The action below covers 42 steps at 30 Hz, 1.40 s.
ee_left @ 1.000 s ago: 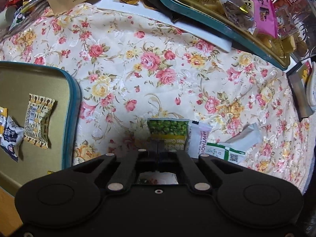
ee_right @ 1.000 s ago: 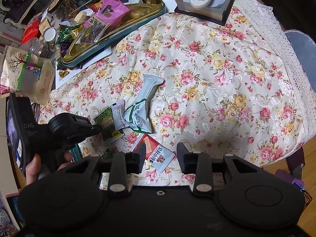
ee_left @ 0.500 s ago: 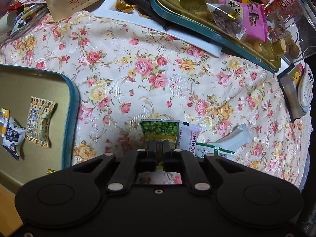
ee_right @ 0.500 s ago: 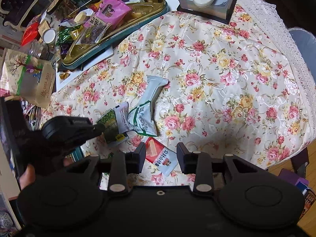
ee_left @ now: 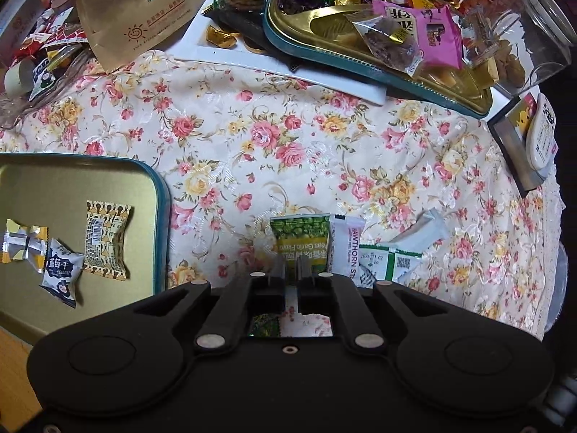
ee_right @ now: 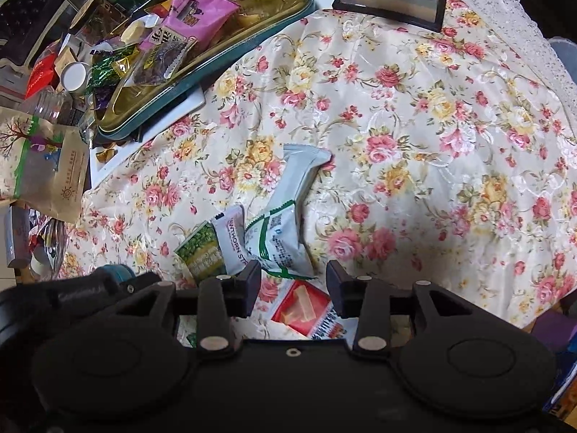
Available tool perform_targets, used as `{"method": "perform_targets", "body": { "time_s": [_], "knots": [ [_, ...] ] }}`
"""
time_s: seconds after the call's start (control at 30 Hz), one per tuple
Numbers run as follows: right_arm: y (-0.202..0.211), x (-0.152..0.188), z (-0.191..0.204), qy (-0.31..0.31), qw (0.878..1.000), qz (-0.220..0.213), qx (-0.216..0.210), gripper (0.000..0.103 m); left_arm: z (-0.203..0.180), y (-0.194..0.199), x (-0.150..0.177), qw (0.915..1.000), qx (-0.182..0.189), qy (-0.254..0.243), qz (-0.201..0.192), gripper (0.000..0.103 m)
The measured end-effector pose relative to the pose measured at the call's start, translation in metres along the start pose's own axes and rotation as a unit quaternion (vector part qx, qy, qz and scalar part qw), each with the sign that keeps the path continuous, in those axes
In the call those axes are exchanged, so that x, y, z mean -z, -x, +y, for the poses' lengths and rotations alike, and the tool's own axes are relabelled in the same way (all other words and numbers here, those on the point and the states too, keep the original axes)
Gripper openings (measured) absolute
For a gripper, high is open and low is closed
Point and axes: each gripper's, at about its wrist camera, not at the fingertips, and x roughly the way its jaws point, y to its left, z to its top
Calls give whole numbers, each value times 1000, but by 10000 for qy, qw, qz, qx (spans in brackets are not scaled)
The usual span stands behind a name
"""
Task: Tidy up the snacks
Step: 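Lower the left gripper onto the white hawthorn strip and close it, then grasp the green-white QR packet with the right gripper while the left holds the hawthorn strip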
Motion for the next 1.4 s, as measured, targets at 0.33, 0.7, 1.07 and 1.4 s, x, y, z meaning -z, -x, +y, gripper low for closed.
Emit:
{"method": "perform_targets", "body": {
  "time_s": [0.33, 0.7, 1.07, 1.4],
  "knots": [
    [-32, -9, 12, -7, 9999, 13, 171, 46, 10, 3, -6, 9999, 0, -67, 114, 11],
    [-60, -9, 31, 198, 9990, 231, 337, 43, 7, -3, -10, 9993, 45, -279, 230, 11],
    [-44, -10, 27, 256, 9987, 410, 168, 32, 7, -5, -11, 9994, 112, -220, 255, 11],
    [6, -16, 5, -81, 9997, 212, 94, 32, -14, -19, -10, 9988, 321, -217, 290, 11]
  ]
}}
